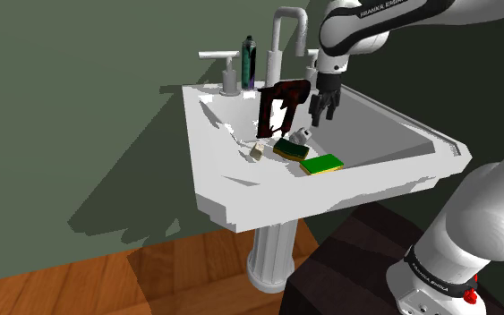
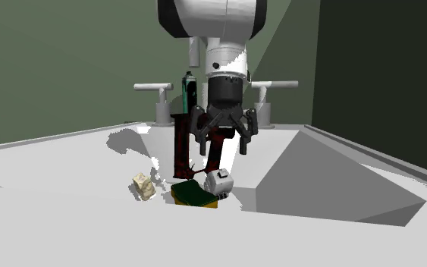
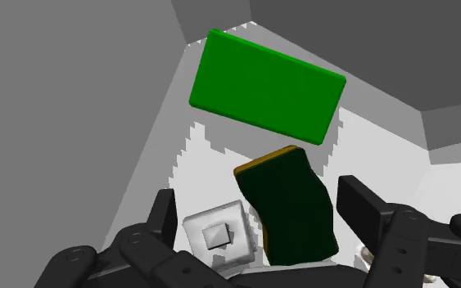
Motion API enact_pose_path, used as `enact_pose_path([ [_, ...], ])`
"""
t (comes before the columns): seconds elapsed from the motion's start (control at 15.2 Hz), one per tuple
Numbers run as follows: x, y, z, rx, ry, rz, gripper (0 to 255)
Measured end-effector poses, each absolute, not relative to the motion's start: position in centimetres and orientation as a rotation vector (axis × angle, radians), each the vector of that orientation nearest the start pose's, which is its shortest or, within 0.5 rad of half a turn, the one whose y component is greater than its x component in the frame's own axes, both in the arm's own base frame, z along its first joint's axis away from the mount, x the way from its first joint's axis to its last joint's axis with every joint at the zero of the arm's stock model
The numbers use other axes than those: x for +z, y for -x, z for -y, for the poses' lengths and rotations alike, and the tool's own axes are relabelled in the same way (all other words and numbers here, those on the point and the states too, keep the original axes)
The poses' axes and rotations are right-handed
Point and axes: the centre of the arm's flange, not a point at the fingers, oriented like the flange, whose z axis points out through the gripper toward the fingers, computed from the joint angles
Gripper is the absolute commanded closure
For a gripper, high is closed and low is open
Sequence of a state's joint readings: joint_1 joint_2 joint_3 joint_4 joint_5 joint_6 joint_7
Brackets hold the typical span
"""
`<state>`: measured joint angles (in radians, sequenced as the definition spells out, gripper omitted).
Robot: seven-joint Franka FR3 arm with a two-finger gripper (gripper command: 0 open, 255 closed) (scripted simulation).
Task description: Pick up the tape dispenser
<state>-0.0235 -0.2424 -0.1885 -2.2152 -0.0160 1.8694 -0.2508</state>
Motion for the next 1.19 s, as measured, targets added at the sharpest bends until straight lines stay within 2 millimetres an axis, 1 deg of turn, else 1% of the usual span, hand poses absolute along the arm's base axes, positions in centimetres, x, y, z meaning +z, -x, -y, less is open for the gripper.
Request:
enact_pose_path([
  [0.07,46.2,-46.7,10.7,0.153,3.075,0.076,0],
  [0.33,42.2,-50.9,12.1,0.160,3.041,0.062,0],
  [0.46,41.1,-51.6,12.5,0.161,3.033,0.058,0],
  [0.73,40.9,-52.0,12.6,0.112,3.036,0.060,0],
  [0.92,40.7,-52.2,12.7,0.044,3.046,0.051,0],
  [0.99,40.7,-52.2,12.7,0.037,3.046,0.055,255],
  [1.19,40.5,-52.0,12.3,0.013,3.047,0.069,255],
])
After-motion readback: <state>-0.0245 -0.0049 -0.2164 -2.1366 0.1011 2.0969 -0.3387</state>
